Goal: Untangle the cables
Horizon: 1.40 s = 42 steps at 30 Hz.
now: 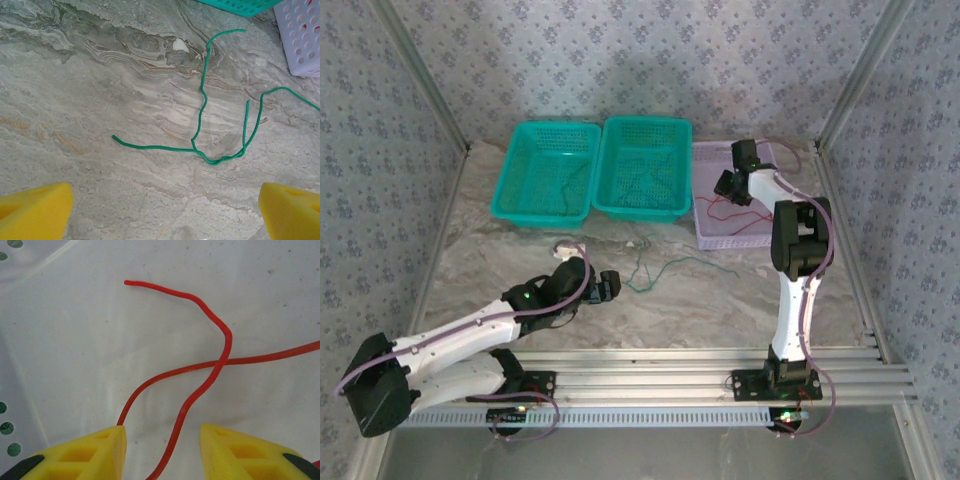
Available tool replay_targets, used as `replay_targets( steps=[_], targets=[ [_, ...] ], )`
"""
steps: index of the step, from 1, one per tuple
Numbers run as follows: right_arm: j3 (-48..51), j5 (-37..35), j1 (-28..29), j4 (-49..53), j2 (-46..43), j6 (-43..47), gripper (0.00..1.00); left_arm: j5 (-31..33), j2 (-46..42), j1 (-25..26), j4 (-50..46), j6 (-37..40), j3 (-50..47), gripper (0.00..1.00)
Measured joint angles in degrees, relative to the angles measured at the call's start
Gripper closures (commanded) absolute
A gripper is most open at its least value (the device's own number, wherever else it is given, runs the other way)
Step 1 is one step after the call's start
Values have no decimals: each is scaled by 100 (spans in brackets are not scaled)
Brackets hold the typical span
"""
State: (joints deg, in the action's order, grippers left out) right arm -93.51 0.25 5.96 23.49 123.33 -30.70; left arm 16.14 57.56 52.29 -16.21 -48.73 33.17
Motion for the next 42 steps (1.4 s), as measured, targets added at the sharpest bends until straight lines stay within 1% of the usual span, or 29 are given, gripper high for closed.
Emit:
replay_targets(
  steps=[5,16,21,24,27,31,33,36,40,42],
  targets=[
    [109,116,-107,13,-363,-63,51,-31,0,0,13,-2,0,5],
    [155,142,-192,15,-1703,-79,46,-50,0,0,24,-26,-7,5],
    [549,164,-153,13,-2262,-72,46,-120,4,0,133,-90,-122,5],
    [994,282,-44,-22,-2693,-59,45,-170,85,2,214,-157,-170,5],
    [1681,433,339,-146,-3335,-55,44,-247,232,0,374,-260,-256,5],
    [2603,844,1102,-398,-4218,11,43,-330,431,0,520,-372,-391,7],
    [2970,1104,1432,-470,-4494,87,43,-330,492,0,546,-391,-426,7],
    [3504,1357,1884,-638,-4660,188,45,-304,577,0,577,-393,-431,10],
    [4358,1513,2448,-916,-4706,225,45,-223,826,-7,584,-431,-415,18],
    [4695,1572,2643,-1054,-4706,223,45,-179,977,-15,601,-450,-402,19]
  ],
)
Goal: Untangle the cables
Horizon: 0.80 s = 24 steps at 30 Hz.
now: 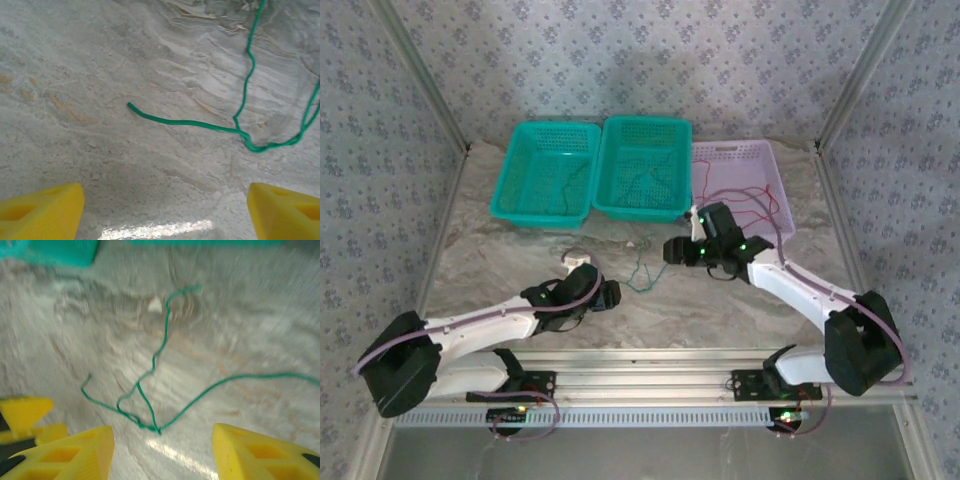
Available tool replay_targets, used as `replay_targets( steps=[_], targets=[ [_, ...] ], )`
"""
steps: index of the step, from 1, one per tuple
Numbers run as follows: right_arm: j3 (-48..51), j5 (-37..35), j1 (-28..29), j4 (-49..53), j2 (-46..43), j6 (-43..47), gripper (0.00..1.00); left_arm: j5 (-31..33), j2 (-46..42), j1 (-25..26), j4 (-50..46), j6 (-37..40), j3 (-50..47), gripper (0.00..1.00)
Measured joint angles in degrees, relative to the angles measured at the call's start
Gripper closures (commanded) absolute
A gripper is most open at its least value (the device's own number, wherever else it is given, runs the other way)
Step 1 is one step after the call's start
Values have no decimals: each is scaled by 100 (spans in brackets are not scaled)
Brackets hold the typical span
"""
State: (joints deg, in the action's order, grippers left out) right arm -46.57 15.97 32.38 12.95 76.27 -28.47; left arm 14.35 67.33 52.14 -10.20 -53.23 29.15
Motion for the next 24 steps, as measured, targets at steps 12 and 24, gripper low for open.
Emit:
replay_targets(
  steps=[12,24],
  targets=[
    [289,-44,852,-1005,667,155,48,-28,638,-306,511,-33,197,20],
    [129,-417,990,-1427,1362,310,52,-297,1231,-378,1010,-46,490,32]
  ],
)
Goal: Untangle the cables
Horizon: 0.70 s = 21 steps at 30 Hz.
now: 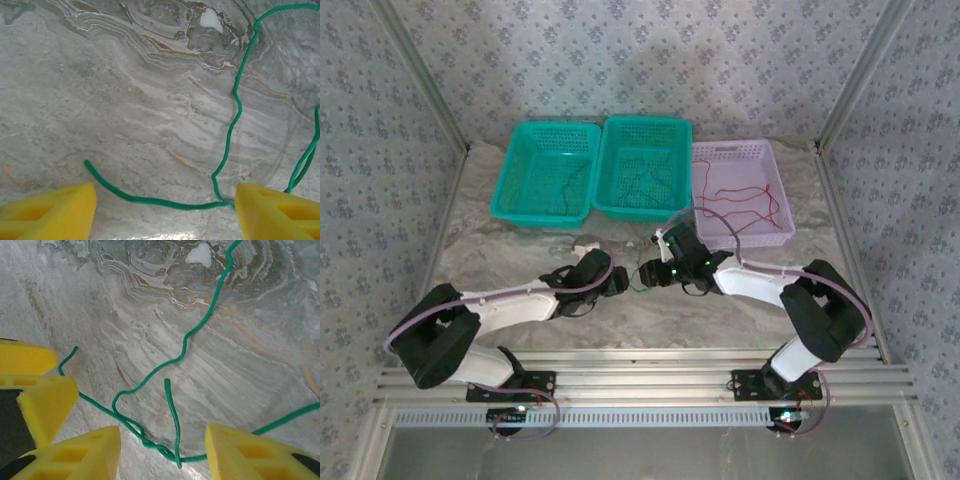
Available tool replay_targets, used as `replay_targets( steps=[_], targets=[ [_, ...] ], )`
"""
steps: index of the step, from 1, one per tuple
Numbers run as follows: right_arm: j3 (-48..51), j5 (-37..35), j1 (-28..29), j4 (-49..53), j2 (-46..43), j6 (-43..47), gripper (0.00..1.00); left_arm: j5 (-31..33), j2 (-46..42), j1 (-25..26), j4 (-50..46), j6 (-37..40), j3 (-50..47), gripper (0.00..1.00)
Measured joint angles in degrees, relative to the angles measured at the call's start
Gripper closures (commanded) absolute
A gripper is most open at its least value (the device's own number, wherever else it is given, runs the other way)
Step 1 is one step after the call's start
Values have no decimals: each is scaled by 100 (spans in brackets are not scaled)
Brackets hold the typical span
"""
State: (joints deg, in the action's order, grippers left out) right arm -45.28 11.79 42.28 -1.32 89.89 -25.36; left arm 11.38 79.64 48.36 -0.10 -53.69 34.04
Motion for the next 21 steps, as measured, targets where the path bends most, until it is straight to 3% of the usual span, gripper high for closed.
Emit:
replay_targets(
  steps=[10,19,21],
  targets=[
    [-96,-199,31,-223,330,83,57,-31,398,-151,131,0,4,44],
    [-98,-210,31,-348,483,103,78,-9,693,-240,175,2,142,63],
    [-98,-199,33,-367,483,98,87,-4,748,-260,160,4,181,73]
  ],
)
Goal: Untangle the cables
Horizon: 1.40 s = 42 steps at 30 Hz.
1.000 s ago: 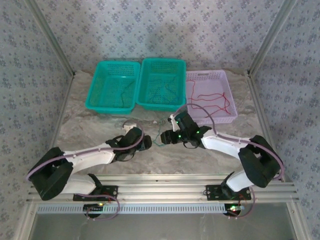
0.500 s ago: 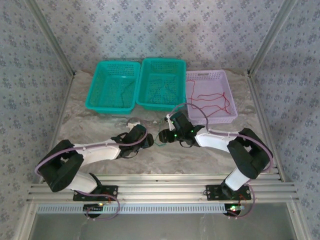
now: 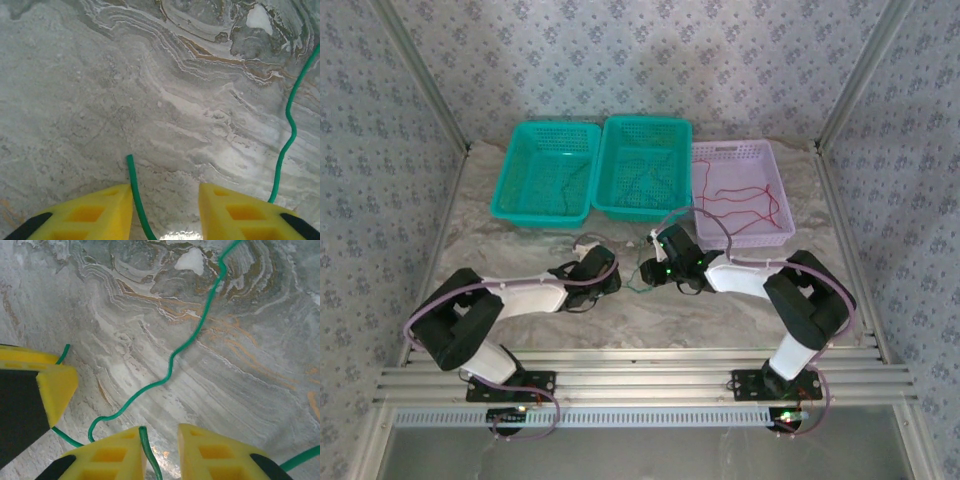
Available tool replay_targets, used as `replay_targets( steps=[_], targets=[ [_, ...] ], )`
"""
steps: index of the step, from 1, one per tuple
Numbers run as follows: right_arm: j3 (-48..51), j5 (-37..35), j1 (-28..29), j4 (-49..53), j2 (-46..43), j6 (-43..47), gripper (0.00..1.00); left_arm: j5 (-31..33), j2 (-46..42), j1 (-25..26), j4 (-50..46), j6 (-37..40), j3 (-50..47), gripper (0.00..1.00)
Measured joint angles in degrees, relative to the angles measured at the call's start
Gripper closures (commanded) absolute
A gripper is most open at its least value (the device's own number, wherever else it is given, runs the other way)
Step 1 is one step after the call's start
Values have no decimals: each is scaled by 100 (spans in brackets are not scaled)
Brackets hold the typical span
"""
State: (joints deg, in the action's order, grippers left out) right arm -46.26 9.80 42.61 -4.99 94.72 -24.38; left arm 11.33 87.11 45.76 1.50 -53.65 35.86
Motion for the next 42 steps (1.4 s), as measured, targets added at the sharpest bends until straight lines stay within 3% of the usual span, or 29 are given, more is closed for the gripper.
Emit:
replay_targets(
  steps=[6,16,23,28,33,40,41,42],
  targets=[
    [-2,2,2,7,-24,37,99,63,114,-52,-17,17,46,100],
    [125,9,-197,144,-920,76,100,-101,-214,-76,-37,28,28,100],
    [431,282,-988,151,-1156,-70,100,-31,-2378,-76,-826,212,11,100],
    [533,382,-1132,94,-1154,-173,100,249,-3985,-269,-2087,459,181,100],
    [560,352,-1161,96,-1080,-173,100,599,-4872,-636,-3473,815,1027,100],
    [562,382,-1154,83,-986,-210,100,1056,-5215,-796,-4468,1408,2507,100],
    [562,411,-1141,74,-999,-216,100,1056,-5219,-796,-4496,1467,2629,97],
    [562,444,-1113,74,-1023,-214,100,1019,-5209,-796,-4496,1488,2662,85]
  ],
)
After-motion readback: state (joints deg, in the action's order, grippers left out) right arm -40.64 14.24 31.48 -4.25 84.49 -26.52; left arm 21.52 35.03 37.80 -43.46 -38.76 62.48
